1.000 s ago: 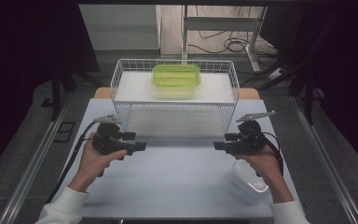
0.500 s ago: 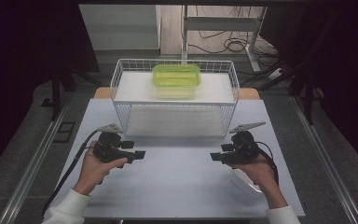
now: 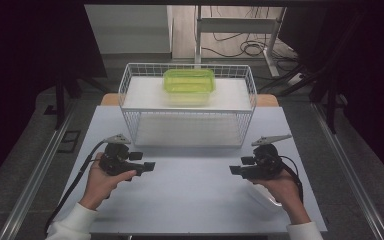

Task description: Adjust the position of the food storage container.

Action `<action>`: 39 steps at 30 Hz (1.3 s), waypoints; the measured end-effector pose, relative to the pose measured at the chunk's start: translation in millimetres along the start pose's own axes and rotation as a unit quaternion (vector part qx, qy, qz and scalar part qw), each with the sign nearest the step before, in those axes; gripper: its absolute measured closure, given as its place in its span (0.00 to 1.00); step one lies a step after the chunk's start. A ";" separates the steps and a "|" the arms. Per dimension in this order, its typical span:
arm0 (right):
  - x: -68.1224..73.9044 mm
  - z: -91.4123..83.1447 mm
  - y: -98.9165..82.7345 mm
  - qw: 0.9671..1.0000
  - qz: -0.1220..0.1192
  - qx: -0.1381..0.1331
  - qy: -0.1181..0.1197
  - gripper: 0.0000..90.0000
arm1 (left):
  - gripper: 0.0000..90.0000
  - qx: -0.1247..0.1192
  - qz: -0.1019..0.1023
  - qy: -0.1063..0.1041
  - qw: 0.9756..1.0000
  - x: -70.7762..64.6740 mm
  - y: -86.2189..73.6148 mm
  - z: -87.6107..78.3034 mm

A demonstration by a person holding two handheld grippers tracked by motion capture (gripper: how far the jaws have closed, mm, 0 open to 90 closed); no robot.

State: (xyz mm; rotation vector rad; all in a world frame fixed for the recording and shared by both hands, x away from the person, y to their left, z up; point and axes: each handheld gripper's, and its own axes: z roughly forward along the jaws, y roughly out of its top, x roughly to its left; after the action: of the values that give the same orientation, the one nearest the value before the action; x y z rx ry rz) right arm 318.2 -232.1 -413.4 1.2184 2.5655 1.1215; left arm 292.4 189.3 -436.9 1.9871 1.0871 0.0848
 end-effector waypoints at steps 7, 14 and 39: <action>-5.5 -9.5 -8.7 1.000 0.008 0.000 -0.025 0.45 | 0.34 0.010 0.000 0.003 1.000 1.0 -7.3 5.9; -12.0 -11.3 -16.3 0.999 0.012 0.010 -0.031 0.54 | 0.33 0.018 -0.001 0.003 1.000 2.9 -13.3 7.2; -37.6 -39.1 -39.6 0.993 0.049 0.038 -0.100 0.96 | 0.33 0.028 -0.008 -0.004 1.000 4.5 -20.1 9.3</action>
State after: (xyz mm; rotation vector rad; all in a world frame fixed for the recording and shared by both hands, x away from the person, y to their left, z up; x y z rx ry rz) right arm 304.2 -297.5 -419.0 1.4102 2.4416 0.8734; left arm 285.8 191.8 -458.3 2.0264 1.1110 0.0386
